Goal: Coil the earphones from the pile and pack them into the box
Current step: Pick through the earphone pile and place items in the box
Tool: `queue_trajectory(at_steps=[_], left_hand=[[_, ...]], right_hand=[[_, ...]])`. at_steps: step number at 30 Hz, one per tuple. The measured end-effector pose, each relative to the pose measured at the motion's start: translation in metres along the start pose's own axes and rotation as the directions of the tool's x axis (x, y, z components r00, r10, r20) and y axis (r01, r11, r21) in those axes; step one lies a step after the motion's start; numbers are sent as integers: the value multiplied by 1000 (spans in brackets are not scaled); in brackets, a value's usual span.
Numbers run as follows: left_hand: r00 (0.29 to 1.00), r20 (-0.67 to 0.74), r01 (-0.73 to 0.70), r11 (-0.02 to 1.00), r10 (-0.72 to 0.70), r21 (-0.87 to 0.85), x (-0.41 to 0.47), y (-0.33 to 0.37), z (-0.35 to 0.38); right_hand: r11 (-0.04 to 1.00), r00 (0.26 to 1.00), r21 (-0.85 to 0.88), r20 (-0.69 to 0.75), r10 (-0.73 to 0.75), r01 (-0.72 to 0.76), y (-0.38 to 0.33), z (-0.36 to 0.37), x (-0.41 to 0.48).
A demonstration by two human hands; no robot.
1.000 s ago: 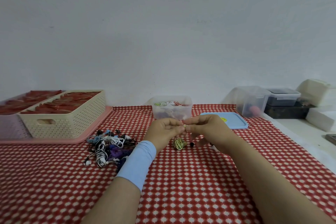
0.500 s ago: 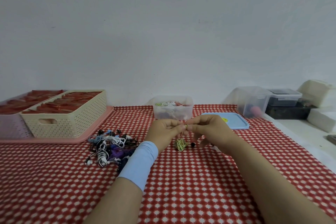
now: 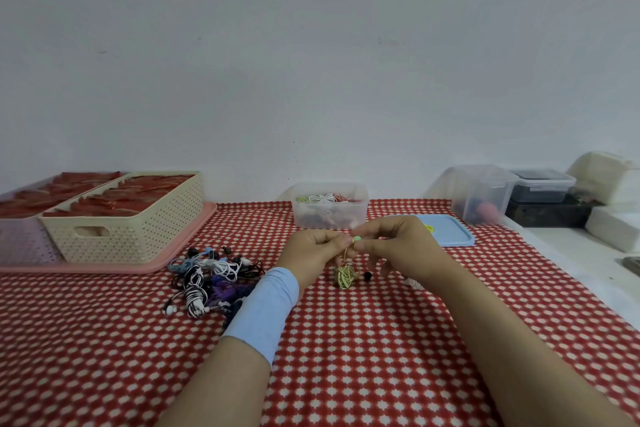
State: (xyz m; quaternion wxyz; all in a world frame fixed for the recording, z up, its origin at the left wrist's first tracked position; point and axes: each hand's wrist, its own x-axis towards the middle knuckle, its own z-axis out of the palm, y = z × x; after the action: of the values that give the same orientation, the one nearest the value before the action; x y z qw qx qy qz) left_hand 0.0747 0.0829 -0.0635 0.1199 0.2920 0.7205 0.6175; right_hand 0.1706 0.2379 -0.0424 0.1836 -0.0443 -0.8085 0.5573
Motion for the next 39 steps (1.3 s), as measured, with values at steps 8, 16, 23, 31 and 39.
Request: queue_trajectory(at_steps=[8,16,23,31,39], left_hand=[[989,142,79,976,-50,-204,1,-2,-2],[981,187,112,937,-51,-330,1,-3,2],[973,230,106,930,-24,-351,-1,-2,1],[982,186,106,911,-32,-399,-1,1,3],[980,190,127,930,-64,-344,0,-3,1]], right_hand=[[915,953,306,229,197,-263,-4,-6,-3],[923,958,296,223,182,-245,-5,-2,-4],[927,962,301,221,158,-221,-6,-2,-5],[922,975,339,177,132,-187,-5,0,-4],[949,978,256,143,150,-183,-5,2,-3]])
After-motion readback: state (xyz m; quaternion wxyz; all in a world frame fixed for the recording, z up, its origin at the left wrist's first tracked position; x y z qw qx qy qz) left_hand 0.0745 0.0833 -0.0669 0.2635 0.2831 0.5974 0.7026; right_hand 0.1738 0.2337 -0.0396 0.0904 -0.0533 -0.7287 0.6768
